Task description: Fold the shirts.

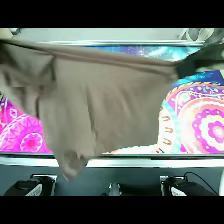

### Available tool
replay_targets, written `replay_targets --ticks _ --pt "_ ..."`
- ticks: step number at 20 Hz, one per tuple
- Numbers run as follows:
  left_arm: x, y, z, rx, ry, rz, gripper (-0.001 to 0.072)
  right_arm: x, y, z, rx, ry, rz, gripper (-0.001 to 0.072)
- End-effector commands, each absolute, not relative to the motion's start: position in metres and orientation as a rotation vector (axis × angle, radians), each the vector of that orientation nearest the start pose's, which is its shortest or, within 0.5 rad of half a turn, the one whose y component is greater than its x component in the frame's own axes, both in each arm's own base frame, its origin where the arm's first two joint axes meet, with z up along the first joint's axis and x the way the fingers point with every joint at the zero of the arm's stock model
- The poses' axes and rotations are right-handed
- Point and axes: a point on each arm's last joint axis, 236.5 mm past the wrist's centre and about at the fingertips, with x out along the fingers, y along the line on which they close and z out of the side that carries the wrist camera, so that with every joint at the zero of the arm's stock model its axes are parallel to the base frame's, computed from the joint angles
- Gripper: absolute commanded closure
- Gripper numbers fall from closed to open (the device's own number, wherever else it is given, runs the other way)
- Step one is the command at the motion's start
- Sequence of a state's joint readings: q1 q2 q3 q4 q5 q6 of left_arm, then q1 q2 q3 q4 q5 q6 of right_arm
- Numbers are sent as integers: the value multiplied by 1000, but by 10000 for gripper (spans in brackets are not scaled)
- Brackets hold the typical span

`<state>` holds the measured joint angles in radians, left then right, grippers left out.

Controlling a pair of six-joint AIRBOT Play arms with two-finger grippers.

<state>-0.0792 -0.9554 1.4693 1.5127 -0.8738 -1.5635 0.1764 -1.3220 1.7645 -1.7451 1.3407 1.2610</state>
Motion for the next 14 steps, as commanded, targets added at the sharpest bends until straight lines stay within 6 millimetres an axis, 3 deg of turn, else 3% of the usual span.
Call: replay_targets --ticks 1,4,6,7,8,9,10,12,14 --pt "485 -48 200 -84 561 -90 677 504 65 87 -357 1036 185 689" --pt "505 -73 108 -204 777 -131 676 508 97 21 -176 1160 234 689" --pt "508 -94 63 -299 890 -164 672 518 119 -1 -60 1166 266 690" --pt "509 -105 46 -350 931 -179 623 526 125 -6 -35 1143 275 688" --pt "508 -113 34 -394 961 -191 522 536 127 -5 -24 1105 274 601" --pt "506 -117 28 -434 991 -194 306 541 124 -1 -21 1082 268 386" --pt "502 -113 26 -439 1018 -190 115 543 115 6 -38 1070 271 244" --pt "487 -79 29 -382 1100 -170 102 539 75 22 -140 1081 297 220" --pt "463 -27 24 -367 1201 -87 116 518 20 21 -158 1173 302 220"
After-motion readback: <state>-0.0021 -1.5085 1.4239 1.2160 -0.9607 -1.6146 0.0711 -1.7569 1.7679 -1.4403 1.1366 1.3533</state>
